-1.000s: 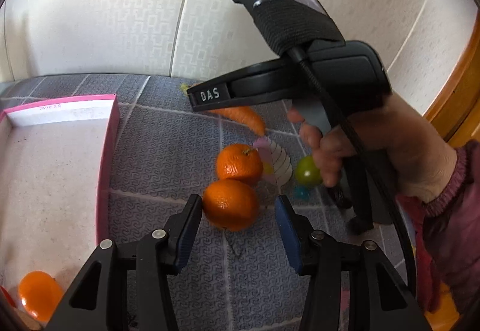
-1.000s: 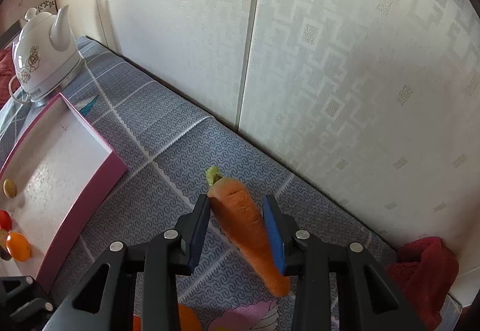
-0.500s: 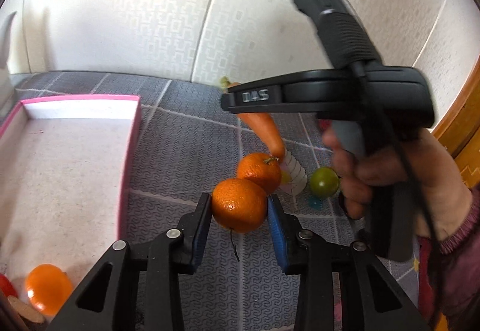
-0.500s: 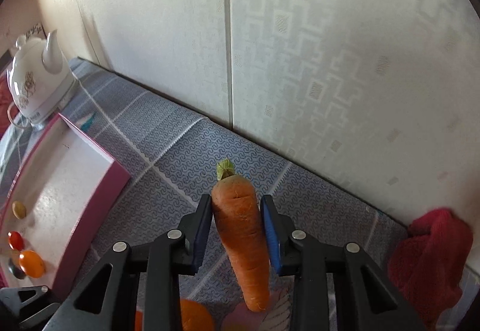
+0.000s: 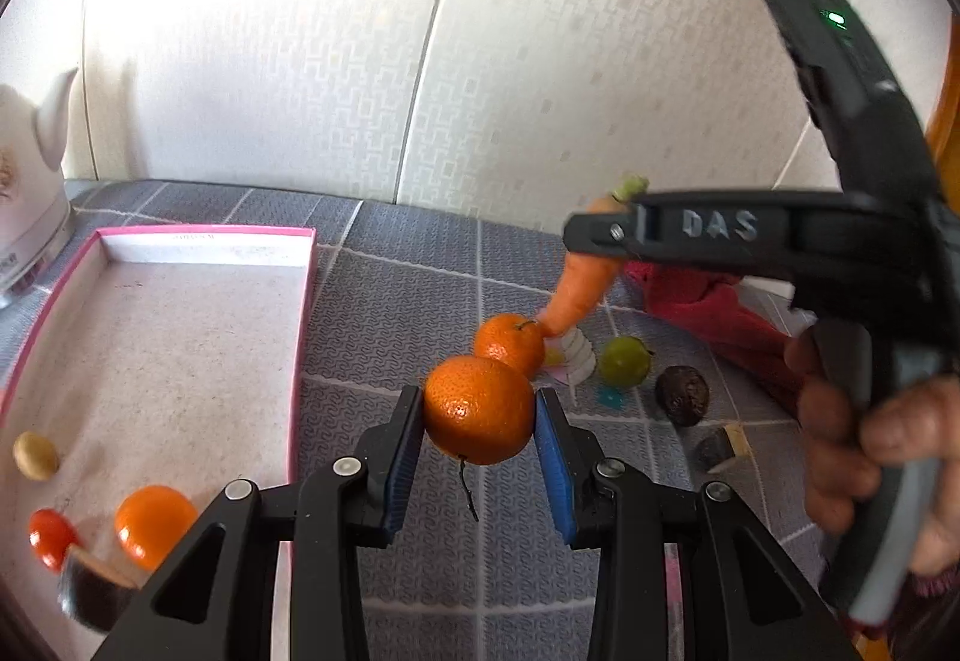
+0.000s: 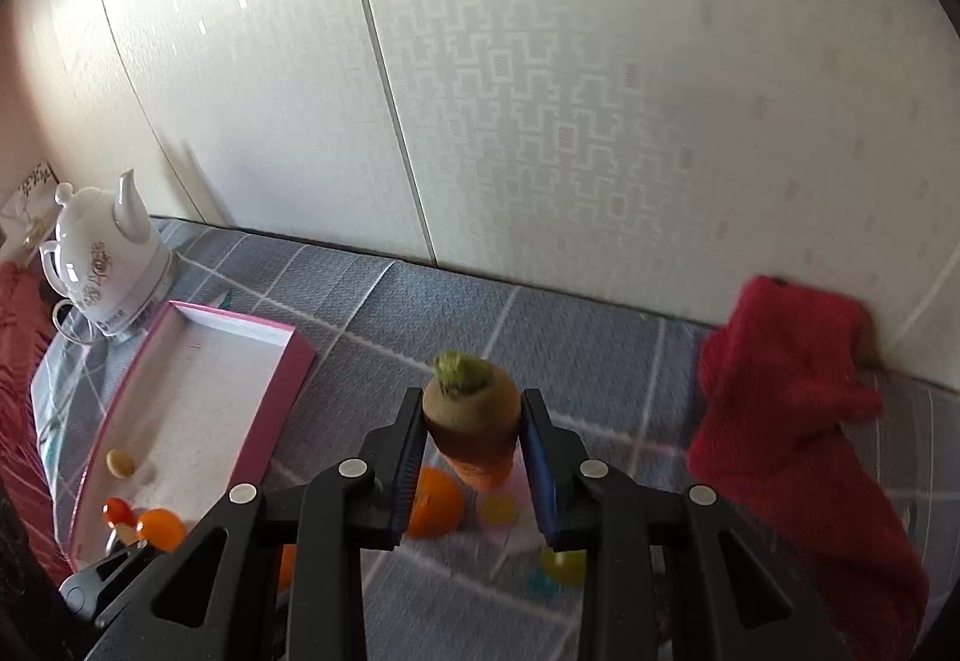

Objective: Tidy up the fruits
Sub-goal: 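Grasp a mandarin with the left tool while the right tool lifts the carrot, then hold the mandarin in the left tool while the right tool carries the carrot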

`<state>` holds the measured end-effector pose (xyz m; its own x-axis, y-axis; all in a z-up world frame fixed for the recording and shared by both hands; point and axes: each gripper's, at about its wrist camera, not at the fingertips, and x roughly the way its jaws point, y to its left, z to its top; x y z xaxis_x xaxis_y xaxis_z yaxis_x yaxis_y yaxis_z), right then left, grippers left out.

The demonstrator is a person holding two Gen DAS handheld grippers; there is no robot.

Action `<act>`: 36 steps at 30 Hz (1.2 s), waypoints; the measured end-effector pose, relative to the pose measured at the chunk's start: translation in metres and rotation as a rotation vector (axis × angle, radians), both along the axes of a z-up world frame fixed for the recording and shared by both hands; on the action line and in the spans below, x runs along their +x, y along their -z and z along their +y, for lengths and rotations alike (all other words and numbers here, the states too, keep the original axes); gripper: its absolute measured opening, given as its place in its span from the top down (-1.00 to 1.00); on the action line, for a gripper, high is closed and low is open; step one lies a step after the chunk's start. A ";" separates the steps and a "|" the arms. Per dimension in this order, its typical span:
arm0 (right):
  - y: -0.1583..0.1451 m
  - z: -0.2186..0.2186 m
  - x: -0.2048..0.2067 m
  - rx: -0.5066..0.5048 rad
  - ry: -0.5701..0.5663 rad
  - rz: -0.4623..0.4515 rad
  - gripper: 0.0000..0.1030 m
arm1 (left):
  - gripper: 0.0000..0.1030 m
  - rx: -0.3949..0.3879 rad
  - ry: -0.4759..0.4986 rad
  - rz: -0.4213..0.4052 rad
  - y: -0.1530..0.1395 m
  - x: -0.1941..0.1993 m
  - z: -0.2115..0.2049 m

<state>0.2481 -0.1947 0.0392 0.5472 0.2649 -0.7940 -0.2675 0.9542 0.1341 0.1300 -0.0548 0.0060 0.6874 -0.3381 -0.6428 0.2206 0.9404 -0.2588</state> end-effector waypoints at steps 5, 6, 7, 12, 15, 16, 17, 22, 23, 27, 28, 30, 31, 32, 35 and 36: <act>-0.004 -0.014 -0.038 0.056 0.044 0.011 0.40 | 0.28 0.015 0.016 -0.017 -0.005 -0.020 0.000; -0.005 -0.016 -0.046 0.060 0.048 0.014 0.40 | 0.28 0.013 0.018 -0.012 -0.004 -0.023 0.000; -0.004 -0.018 -0.055 0.065 0.044 0.028 0.40 | 0.28 0.009 0.019 -0.009 -0.004 -0.027 0.002; 0.004 -0.025 -0.094 0.066 0.012 0.114 0.40 | 0.28 -0.016 0.033 -0.007 -0.006 -0.045 0.007; 0.007 -0.037 -0.108 0.115 0.037 0.171 0.40 | 0.28 -0.031 0.044 -0.002 -0.008 -0.057 0.007; 0.007 -0.040 -0.111 0.135 0.043 0.183 0.40 | 0.28 -0.031 0.049 -0.007 -0.009 -0.062 0.006; 0.007 -0.042 -0.113 0.153 0.045 0.192 0.40 | 0.28 -0.027 0.051 -0.010 -0.009 -0.066 0.005; 0.015 -0.051 -0.112 0.221 0.127 0.194 0.40 | 0.28 -0.001 0.064 -0.005 -0.007 -0.074 0.000; 0.020 -0.053 -0.110 0.228 0.156 0.205 0.39 | 0.28 0.000 0.066 -0.001 -0.005 -0.073 -0.001; 0.045 -0.068 -0.104 0.273 0.242 0.218 0.35 | 0.28 0.002 0.067 0.008 -0.001 -0.071 -0.002; 0.051 -0.071 -0.103 0.281 0.256 0.224 0.35 | 0.28 0.004 0.066 0.010 0.000 -0.071 -0.002; 0.060 -0.081 -0.100 0.326 0.287 0.252 0.35 | 0.28 0.002 0.065 0.017 0.002 -0.069 -0.003; 0.063 -0.085 -0.098 0.353 0.295 0.262 0.33 | 0.28 0.001 0.063 0.021 0.003 -0.068 -0.003; 0.067 -0.089 -0.096 0.375 0.311 0.275 0.32 | 0.28 0.000 0.060 0.025 0.005 -0.066 -0.002; 0.074 -0.099 -0.095 0.406 0.364 0.307 0.26 | 0.28 -0.012 0.049 0.044 0.008 -0.063 -0.001; 0.074 -0.102 -0.096 0.427 0.375 0.308 0.24 | 0.28 -0.018 0.048 0.050 0.008 -0.061 -0.001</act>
